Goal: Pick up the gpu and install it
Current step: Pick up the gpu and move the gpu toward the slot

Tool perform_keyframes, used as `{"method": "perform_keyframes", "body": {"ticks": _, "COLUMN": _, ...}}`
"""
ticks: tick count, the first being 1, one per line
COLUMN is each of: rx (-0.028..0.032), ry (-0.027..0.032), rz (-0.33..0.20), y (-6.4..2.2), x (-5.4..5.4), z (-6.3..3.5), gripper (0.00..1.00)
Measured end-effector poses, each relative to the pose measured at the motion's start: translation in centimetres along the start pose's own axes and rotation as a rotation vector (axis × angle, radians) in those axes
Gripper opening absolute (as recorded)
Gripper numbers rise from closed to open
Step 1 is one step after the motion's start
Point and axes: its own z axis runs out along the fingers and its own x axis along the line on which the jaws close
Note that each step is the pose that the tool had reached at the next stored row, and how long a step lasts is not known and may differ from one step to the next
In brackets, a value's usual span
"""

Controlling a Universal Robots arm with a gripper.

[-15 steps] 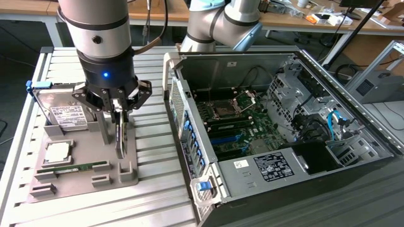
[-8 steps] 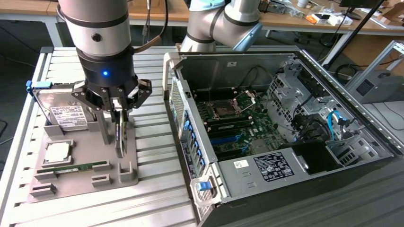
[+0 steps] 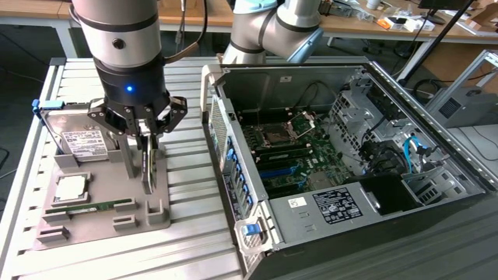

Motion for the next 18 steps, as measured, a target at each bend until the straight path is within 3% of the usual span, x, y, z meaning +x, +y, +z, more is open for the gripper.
{"method": "perform_keyframes", "body": {"ticks": 18, "rx": 0.0001, "ry": 0.0001, "rz": 0.000, "y": 0.02, "x": -0.01, "z": -0.43, "gripper": 0.27}}
